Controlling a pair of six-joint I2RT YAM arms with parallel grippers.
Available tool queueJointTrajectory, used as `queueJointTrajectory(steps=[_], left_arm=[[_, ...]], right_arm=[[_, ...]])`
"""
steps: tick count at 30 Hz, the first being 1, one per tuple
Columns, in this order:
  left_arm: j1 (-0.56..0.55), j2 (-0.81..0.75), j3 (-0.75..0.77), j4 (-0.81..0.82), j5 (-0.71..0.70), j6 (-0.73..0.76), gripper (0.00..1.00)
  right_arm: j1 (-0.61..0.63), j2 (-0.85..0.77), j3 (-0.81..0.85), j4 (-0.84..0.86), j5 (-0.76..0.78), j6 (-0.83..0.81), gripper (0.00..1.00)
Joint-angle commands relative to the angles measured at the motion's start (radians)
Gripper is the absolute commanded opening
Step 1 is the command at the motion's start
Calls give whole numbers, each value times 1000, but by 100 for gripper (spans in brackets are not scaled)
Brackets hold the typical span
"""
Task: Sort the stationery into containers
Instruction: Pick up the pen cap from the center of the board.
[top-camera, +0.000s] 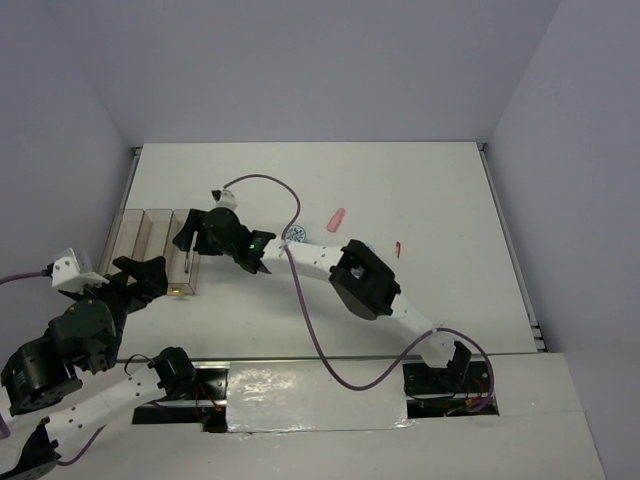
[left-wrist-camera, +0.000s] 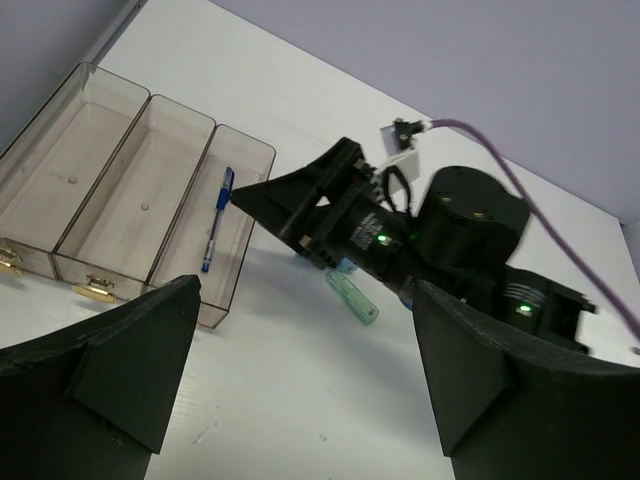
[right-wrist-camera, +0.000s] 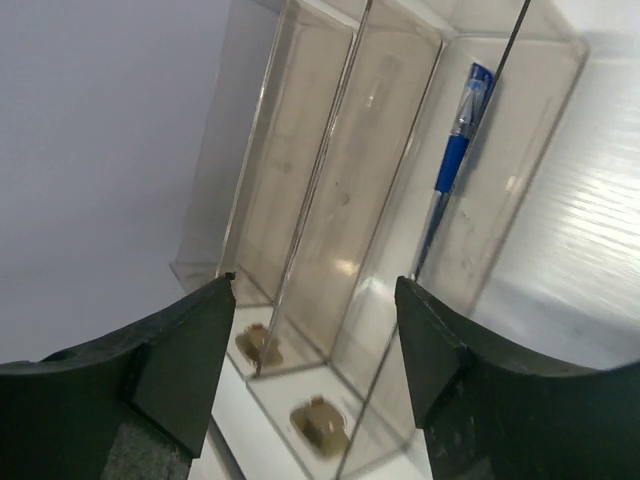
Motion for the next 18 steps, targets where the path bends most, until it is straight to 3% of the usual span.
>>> queueJointTrajectory(steps=[1,5,9,11,16,18], left_arm=[[6,-2,4,22,-14,3,99],[9,0,5,21,-9,-1,99],[13,21,4,31,0,9,99],[16,43,5,44,23,15,99],[26,150,-6,90,94,38,99],[33,207,7,84,120,15,99]], right_arm=[[-2,-266,-74,99,14,-155,74],[-29,-461,-227,117,0,-300,80],[-78,-759,-575,183,-30,-381,84],[-112,-846,-696,93,-58,-462,89],[-158,-1105,-881,-415,185,-575,99],[-161,-1229,-991,-511,224,-562,99]])
